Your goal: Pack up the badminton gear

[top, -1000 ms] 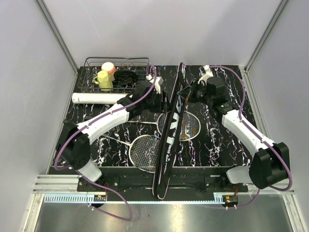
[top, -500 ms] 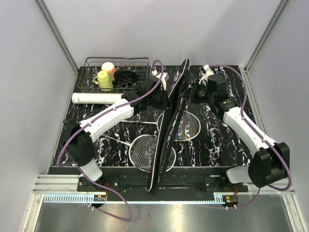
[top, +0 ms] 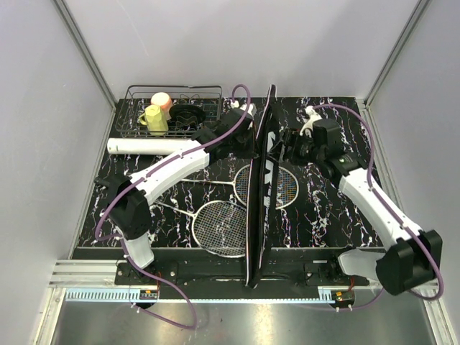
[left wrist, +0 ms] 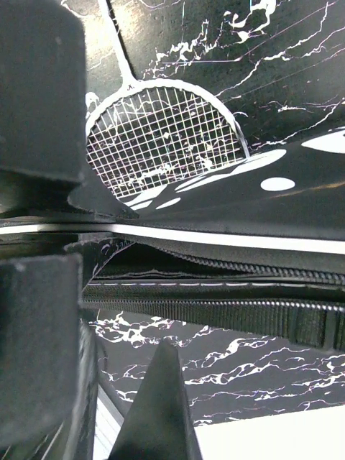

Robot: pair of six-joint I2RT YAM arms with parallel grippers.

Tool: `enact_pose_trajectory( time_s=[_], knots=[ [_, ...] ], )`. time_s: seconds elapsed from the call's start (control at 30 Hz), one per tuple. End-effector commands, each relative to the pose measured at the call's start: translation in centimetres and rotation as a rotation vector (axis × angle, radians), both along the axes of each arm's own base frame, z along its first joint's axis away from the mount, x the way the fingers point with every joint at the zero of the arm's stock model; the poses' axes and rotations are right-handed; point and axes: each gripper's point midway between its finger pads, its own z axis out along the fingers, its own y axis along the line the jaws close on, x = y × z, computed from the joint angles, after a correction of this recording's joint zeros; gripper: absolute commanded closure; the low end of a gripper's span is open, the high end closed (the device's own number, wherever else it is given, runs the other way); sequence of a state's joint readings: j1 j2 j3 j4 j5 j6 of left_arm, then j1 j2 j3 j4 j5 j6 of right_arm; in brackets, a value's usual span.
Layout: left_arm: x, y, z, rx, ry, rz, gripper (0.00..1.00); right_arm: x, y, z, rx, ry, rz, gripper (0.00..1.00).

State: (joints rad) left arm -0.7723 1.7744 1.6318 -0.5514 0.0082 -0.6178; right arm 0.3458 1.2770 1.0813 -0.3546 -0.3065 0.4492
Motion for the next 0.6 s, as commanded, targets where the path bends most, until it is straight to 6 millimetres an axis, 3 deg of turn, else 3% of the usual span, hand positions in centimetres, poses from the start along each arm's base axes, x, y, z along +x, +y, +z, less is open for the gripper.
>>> enact_pose_trajectory(
  time_s=[0.0,0.13,0.27,0.47,0.57],
  knots=[
    [0.9,-0.8,4.3,-0.086,-0.089,0.019,1.0,-0.9,-3.2,1.6,-0.067,-0.101,-0.05,0.25],
    [0.8,-0.8,4.5,-0.086,-0.095,0.011,1.0,-2.1,-2.7,1.0,-0.065,-0.107,0.035,0.25],
    [0.3,-1.3,4.8,-0.114,-0.084,-0.019,1.0,-2.8,-0.8,-1.2,0.011,-0.063,0.129,0.29],
    [-0.2,-1.8,5.0,-0.145,-0.075,-0.048,1.0,-1.9,0.1,-3.5,0.026,-0.07,0.174,0.37],
    [-0.1,-1.7,5.1,-0.159,-0.076,-0.05,1.0,-1.9,1.3,-3.6,0.082,-0.098,0.232,0.4]
  ],
)
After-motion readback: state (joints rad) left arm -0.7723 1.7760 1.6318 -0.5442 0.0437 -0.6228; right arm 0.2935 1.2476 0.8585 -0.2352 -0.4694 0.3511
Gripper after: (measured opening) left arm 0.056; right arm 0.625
